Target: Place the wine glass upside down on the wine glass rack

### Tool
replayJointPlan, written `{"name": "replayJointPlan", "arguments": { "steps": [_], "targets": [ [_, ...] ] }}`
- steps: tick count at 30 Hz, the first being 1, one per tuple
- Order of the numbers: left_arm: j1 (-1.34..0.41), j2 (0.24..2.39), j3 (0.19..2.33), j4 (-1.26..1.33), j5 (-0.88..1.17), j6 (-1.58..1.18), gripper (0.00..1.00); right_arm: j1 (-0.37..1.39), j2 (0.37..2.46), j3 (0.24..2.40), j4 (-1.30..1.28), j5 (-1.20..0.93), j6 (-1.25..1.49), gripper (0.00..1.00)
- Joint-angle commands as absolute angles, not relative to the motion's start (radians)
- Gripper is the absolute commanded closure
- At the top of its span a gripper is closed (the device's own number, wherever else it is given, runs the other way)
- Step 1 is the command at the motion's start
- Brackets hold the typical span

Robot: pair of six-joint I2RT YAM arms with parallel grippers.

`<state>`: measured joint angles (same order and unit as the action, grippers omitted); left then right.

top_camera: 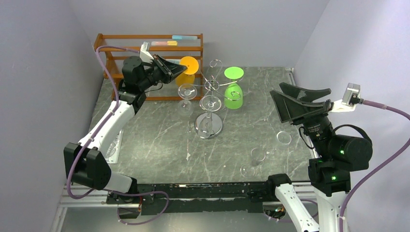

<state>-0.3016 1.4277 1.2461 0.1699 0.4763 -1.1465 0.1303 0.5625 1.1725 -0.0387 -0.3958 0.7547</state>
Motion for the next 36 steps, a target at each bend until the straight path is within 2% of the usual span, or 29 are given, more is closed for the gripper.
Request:
{"name": "replayJointPlan", "arguments": {
  "steps": [1, 14, 26, 34, 36],
  "targets": [
    [-0.29, 1.393, 1.241, 0.114, 0.484, -1.083, 0.91, 0.132, 0.541, 1.164, -0.025, -0.403, 0.756, 0.21],
    [-0.288, 1.383, 1.242, -0.022, 0.488, -1.008, 0.82, 0.132, 0.542, 1.163, -0.036, -0.396, 0.756, 0.21],
    [-0.254, 1.336, 1.284, -0.157, 0.438, -0.92, 0.47, 0.133, 0.609, 1.236, -0.259, -0.401, 0.672, 0.21],
    [-0.215, 1.238, 1.314, -0.287, 0.326, -0.788, 0.29, 0.133, 0.681, 1.314, -0.597, -0.32, 0.573, 0.23],
    [-0.215, 1.198, 1.318, -0.316, 0.28, -0.733, 0.26, 0.132, 0.703, 1.329, -0.694, -0.279, 0.558, 0.27]
  ]
}}
